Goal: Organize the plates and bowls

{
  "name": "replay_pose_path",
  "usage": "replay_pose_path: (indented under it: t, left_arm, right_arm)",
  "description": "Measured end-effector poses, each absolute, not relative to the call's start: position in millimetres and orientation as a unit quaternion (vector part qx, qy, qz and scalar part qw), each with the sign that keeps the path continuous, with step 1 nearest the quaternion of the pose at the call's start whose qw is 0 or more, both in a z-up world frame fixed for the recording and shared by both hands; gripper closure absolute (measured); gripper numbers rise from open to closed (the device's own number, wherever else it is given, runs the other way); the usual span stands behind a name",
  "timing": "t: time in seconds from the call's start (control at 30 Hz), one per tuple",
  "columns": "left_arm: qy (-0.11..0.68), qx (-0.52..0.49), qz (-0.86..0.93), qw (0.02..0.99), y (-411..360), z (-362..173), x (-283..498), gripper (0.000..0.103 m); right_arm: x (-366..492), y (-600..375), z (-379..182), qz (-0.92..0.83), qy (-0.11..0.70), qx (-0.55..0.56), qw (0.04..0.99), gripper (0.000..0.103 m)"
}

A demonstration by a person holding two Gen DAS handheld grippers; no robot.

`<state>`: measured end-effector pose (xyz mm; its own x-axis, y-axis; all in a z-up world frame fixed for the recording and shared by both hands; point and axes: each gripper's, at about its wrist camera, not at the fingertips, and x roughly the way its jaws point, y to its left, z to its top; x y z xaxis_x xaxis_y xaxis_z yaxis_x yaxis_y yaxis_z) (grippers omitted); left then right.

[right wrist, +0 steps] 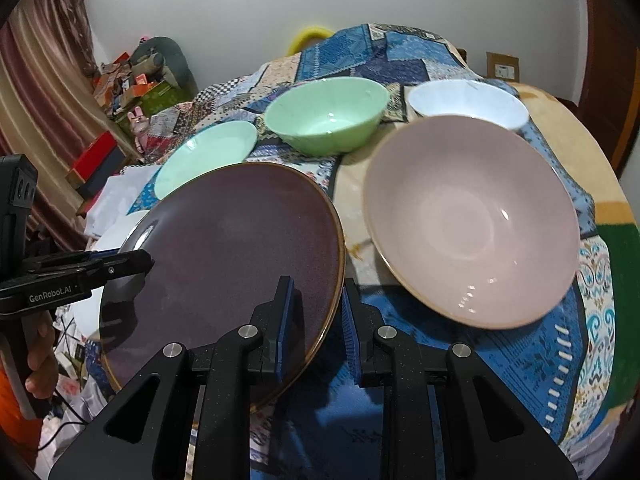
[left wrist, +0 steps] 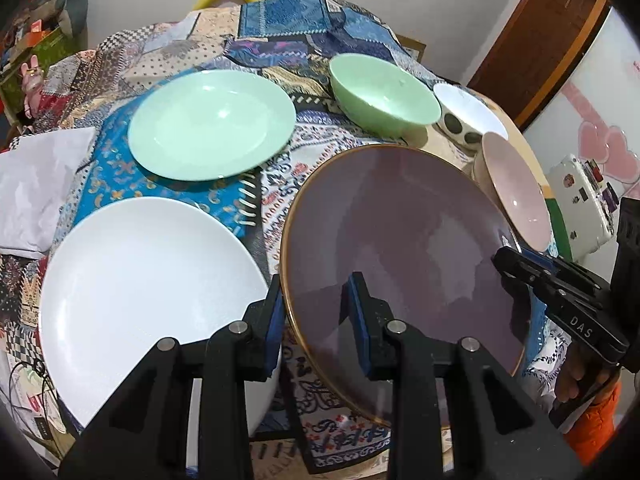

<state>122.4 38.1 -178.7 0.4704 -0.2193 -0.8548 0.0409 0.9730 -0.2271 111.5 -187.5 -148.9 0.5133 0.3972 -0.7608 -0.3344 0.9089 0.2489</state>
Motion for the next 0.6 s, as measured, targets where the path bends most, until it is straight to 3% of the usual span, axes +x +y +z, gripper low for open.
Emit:
replay_pose_path:
  t: [0.6]
  left_arm:
    - [0.537,-0.087,-0.083,0.835,26,-207,135,0.074]
  right_arm:
    - [109,-198,-168,0.188,0.465,0.038,0.864,0.082]
